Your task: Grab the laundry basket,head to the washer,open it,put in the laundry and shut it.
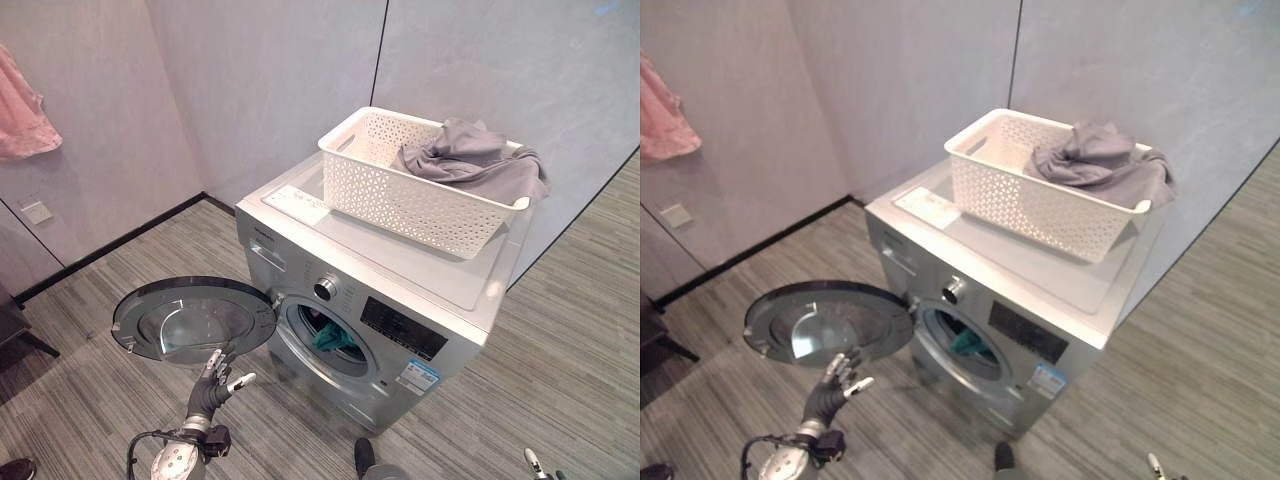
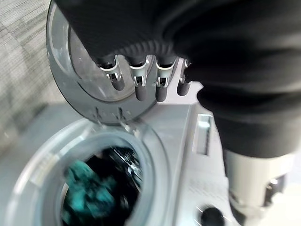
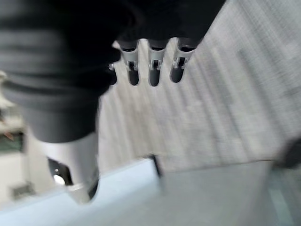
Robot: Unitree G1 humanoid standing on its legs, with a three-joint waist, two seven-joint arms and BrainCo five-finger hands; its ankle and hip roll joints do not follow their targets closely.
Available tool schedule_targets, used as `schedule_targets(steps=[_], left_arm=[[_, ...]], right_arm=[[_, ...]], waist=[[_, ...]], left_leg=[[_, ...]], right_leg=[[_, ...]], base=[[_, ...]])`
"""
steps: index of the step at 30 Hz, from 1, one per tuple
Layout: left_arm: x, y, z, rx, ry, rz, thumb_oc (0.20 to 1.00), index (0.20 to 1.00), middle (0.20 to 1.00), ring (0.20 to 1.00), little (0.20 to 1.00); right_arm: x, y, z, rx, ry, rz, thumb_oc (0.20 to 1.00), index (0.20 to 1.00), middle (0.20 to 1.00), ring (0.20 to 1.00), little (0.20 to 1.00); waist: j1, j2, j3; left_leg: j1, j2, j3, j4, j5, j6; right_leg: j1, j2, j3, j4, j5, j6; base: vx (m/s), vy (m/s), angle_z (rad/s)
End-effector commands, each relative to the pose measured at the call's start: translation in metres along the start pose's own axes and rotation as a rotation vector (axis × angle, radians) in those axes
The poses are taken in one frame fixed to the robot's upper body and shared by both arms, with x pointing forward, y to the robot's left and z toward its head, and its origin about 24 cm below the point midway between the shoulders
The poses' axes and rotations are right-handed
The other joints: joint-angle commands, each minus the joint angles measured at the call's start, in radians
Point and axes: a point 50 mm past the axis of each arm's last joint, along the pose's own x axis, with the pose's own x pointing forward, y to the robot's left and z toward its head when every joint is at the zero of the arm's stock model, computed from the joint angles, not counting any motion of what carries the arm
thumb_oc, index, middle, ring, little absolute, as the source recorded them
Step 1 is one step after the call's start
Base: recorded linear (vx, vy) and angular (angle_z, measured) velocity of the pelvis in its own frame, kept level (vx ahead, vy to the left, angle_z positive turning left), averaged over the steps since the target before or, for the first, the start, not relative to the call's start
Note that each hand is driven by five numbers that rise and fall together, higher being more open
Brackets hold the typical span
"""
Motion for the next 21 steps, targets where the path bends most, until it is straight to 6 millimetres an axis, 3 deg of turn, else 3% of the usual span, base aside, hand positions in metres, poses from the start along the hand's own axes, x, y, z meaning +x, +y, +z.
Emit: schedule_targets(steps=[1, 6, 11, 12, 13, 15, 17, 18, 19, 20, 21], left_arm=[[0.018, -0.006, 0.038, 0.008, -0.165, -0.007, 1.000, 1.000, 1.000, 1.000, 1.000], [0.018, -0.009, 0.036, -0.013, -0.152, -0.007, 1.000, 1.000, 1.000, 1.000, 1.000], [0.019, -0.006, 0.035, -0.058, -0.144, 0.024, 1.000, 1.000, 1.000, 1.000, 1.000], [0.018, -0.003, 0.034, -0.075, -0.142, 0.044, 1.000, 1.000, 1.000, 1.000, 1.000], [0.018, -0.001, 0.036, -0.092, -0.147, 0.057, 1.000, 1.000, 1.000, 1.000, 1.000], [0.019, 0.004, 0.039, -0.094, -0.148, 0.073, 1.000, 1.000, 1.000, 1.000, 1.000], [0.022, 0.004, 0.044, -0.087, -0.165, 0.075, 1.000, 1.000, 1.000, 1.000, 1.000], [0.024, 0.005, 0.047, -0.080, -0.174, 0.078, 1.000, 1.000, 1.000, 1.000, 1.000], [0.025, 0.006, 0.051, -0.070, -0.188, 0.073, 1.000, 1.000, 1.000, 1.000, 1.000], [0.025, 0.005, 0.051, -0.070, -0.188, 0.072, 1.000, 1.000, 1.000, 1.000, 1.000], [0.025, 0.004, 0.051, -0.070, -0.189, 0.069, 1.000, 1.000, 1.000, 1.000, 1.000]], right_arm=[[0.013, 0.042, 0.038, 0.014, -0.111, 0.087, 1.000, 1.000, 1.000, 1.000, 1.000], [0.012, 0.044, 0.046, 0.043, -0.152, 0.092, 1.000, 1.000, 1.000, 1.000, 1.000], [0.011, 0.042, 0.066, 0.062, -0.229, 0.078, 1.000, 1.000, 1.000, 1.000, 1.000], [0.010, 0.038, 0.079, 0.075, -0.274, 0.059, 1.000, 1.000, 1.000, 1.000, 1.000], [0.008, 0.029, 0.096, 0.114, -0.336, 0.028, 1.000, 1.000, 1.000, 1.000, 1.000], [0.001, 0.024, 0.128, 0.113, -0.465, 0.005, 1.000, 1.000, 1.000, 1.000, 1.000], [-0.011, 0.026, 0.163, 0.094, -0.613, 0.008, 1.000, 1.000, 1.000, 1.000, 1.000], [-0.018, 0.022, 0.178, 0.056, -0.686, -0.018, 1.000, 1.000, 1.000, 1.000, 1.000], [-0.027, 0.020, 0.198, 0.024, -0.775, -0.040, 1.000, 1.000, 1.000, 1.000, 1.000], [-0.028, 0.020, 0.198, 0.023, -0.777, -0.043, 1.000, 1.000, 1.000, 1.000, 1.000], [-0.038, 0.017, 0.215, 0.002, -0.851, -0.058, 1.000, 1.000, 1.000, 1.000, 1.000]], waist=[[0.018, 0.008, 0.065], [-0.003, -0.004, 0.067], [-0.020, 0.008, 0.072], [-0.027, 0.011, 0.070], [-0.030, 0.015, 0.067], [-0.010, 0.003, 0.087], [-0.001, -0.028, 0.117], [-0.003, -0.038, 0.123], [-0.006, -0.047, 0.126], [-0.005, -0.046, 0.127], [-0.007, -0.050, 0.127]], left_leg=[[0.054, -0.034, 0.071, 0.074, -0.215, 0.079], [0.078, -0.013, 0.075, 0.048, -0.184, 0.063], [0.088, 0.041, 0.083, 0.052, -0.170, 0.042], [0.081, 0.076, 0.085, 0.073, -0.149, 0.022], [0.048, 0.133, 0.085, 0.160, -0.074, -0.004], [-0.049, 0.178, 0.027, 0.397, 0.032, 0.004], [-0.173, 0.208, -0.018, 0.615, 0.073, 0.024], [-0.205, 0.233, 0.000, 0.657, 0.078, 0.030], [-0.228, 0.236, 0.027, 0.648, 0.048, 0.036], [-0.226, 0.234, 0.030, 0.648, 0.045, 0.039], [-0.236, 0.216, 0.053, 0.629, 0.011, 0.040]], right_leg=[[-0.024, -0.093, -0.040, 0.013, -0.056, 0.075], [-0.033, -0.079, -0.024, 0.036, -0.064, 0.055], [-0.086, -0.038, 0.035, 0.156, -0.155, 0.026], [-0.089, -0.010, 0.043, 0.179, -0.187, 0.006], [-0.069, 0.039, 0.050, 0.167, -0.223, -0.035], [-0.010, 0.094, 0.067, 0.141, -0.264, -0.078], [0.040, 0.124, 0.057, 0.107, -0.285, -0.124], [0.059, 0.130, 0.051, 0.088, -0.293, -0.131], [0.077, 0.130, 0.047, 0.072, -0.298, -0.132], [0.078, 0.128, 0.047, 0.070, -0.297, -0.130], [0.093, 0.121, 0.052, 0.058, -0.294, -0.126]], base=[[0.08, -0.062, 0.12], [0.08, -0.103, 0.09], [0.11, -0.188, -0.04], [0.21, -0.383, -0.08], [0.32, -0.487, -0.04], [0.22, -0.439, 0.06], [0.10, -0.388, -0.02], [0.13, -0.250, 0.06], [0.09, -0.111, 0.05], [0.12, -0.018, -0.05], [0.12, 0.039, -0.07]])
